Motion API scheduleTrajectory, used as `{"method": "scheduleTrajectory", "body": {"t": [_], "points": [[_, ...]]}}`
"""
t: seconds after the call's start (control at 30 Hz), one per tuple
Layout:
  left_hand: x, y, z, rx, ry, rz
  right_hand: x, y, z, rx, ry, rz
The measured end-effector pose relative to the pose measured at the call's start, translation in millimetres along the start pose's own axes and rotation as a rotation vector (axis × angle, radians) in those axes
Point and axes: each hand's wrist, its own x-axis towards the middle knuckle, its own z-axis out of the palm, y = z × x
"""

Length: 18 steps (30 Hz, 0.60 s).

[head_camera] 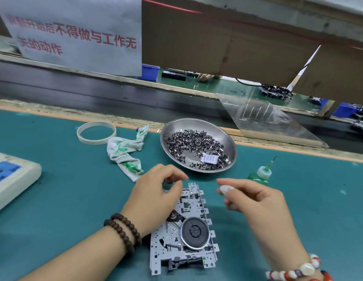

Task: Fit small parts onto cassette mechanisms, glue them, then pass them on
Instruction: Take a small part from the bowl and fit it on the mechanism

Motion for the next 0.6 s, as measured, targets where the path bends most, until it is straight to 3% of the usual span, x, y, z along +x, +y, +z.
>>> {"method": "scheduleTrajectory", "body": {"t": [0.17,0.27,0.43,0.53,0.6], "points": [[10,-9,-10,-0.005,-0.113,-0.124,-12,1,-33,0.054,0.23,-0.121],[11,-11,-11,0.065,-0.22,-0.136,-12,12,-49,-0.017,0.339,-0.097],[16,-10,-14,0.062,-0.314,-0.173,8,22,-51,-0.308,0.125,0.078],[17,-7,-15,0.006,-0.338,-0.224,21,24,-48,-0.392,0.003,0.077],[19,-7,-15,-0.018,-0.33,-0.255,25,27,-46,-0.4,0.026,0.02]]}}
